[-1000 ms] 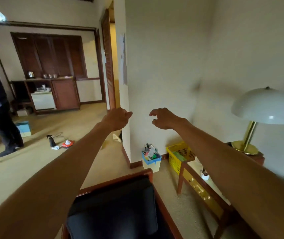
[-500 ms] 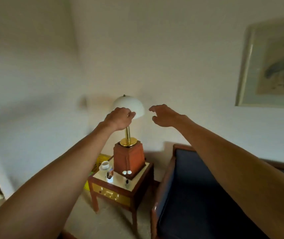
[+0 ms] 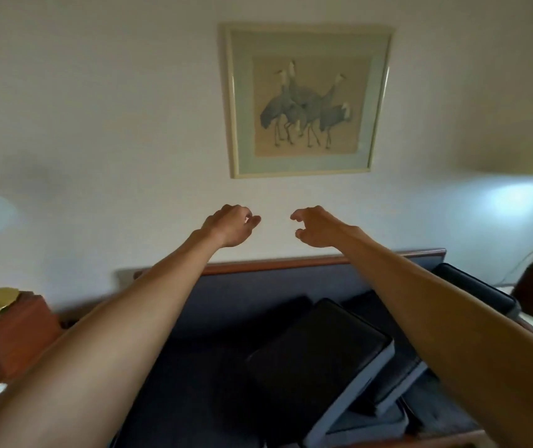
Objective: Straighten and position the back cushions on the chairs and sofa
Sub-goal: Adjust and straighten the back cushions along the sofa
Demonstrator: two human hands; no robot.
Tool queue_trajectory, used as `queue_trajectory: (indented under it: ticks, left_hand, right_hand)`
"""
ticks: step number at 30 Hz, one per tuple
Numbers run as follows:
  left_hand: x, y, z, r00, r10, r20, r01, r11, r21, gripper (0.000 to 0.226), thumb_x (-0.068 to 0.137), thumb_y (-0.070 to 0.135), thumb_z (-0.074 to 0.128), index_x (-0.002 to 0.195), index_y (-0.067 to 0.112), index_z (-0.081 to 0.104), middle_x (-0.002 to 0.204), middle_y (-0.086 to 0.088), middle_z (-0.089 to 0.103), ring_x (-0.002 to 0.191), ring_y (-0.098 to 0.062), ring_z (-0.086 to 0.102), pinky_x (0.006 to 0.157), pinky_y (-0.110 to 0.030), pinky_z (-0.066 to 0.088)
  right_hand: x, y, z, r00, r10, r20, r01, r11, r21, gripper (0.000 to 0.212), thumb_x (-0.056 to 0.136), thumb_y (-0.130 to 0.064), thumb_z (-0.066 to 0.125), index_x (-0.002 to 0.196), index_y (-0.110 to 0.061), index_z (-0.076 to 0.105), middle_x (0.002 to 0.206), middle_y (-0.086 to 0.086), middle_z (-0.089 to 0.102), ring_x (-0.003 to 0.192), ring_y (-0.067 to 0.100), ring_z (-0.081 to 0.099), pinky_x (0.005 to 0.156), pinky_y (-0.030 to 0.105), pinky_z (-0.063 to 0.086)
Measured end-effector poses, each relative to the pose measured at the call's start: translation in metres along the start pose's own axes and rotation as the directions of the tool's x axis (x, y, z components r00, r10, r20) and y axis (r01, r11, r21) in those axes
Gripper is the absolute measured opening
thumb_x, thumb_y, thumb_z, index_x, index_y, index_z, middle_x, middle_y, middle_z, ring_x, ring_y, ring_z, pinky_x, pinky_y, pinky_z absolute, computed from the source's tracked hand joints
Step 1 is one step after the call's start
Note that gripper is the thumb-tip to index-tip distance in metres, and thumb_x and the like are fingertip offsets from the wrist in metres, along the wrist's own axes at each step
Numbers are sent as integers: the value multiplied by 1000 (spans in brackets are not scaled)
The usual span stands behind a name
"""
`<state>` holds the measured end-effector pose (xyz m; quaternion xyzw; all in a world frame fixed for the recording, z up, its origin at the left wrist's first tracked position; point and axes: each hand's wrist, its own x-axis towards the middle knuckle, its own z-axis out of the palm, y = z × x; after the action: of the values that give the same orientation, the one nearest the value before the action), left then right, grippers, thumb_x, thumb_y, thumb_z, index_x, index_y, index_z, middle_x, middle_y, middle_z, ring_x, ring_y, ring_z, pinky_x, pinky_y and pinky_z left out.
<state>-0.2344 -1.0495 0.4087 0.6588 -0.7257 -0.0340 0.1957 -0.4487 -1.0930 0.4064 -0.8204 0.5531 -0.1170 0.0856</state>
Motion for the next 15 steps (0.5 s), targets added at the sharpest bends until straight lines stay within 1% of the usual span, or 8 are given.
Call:
queue_trajectory:
  ticks: [4, 7, 10, 12, 15]
  left_hand:
    - [56, 57, 61, 992, 95, 80, -94, 995, -21, 44, 99, 50, 38, 115, 17, 62, 123, -8, 62, 111, -31, 56, 87, -40, 43]
    - [94, 88, 101, 981, 156, 119, -149, 987, -60, 45, 98, 50, 39, 121, 19, 62, 127, -5, 62, 115, -30, 56, 91, -40, 45]
    - [127, 107, 151, 968, 210, 138, -196, 975, -104, 46, 97, 50, 40, 126, 21, 61, 133, -3, 61, 119, -27, 56, 96, -42, 46]
    - [147, 114, 190, 957, 236, 169, -215, 967, -133, 42, 97, 48, 39, 121, 22, 63, 131, -2, 62, 119, -27, 57, 96, -42, 46]
    - [177, 117, 250, 940, 259, 222, -223, 959, -174, 40, 96, 51, 41, 115, 25, 65, 124, -1, 66, 115, -25, 60, 94, -42, 49]
  right_hand:
    - [0, 91, 4, 992, 127, 16, -127, 992, 15, 51, 94, -16, 54, 144, -18, 44, 144, 7, 51, 127, 28, 53, 105, 42, 45]
    - [8, 146, 12, 981, 195, 16, -195, 981, 14, 49, 95, -18, 55, 143, -16, 46, 143, 8, 51, 126, 27, 53, 104, 40, 45]
    - [26, 195, 28, 969, 247, 11, -248, 968, 32, 47, 92, -18, 57, 138, -15, 52, 138, 10, 56, 121, 28, 56, 98, 35, 47]
    - [42, 228, 45, 962, 271, 23, -272, 962, 35, 46, 90, -19, 56, 135, -13, 55, 134, 11, 59, 118, 29, 57, 94, 32, 48]
    - [62, 275, 77, 946, 319, 67, -323, 944, 65, 49, 88, -21, 59, 136, -14, 55, 138, 10, 57, 123, 29, 55, 102, 39, 47]
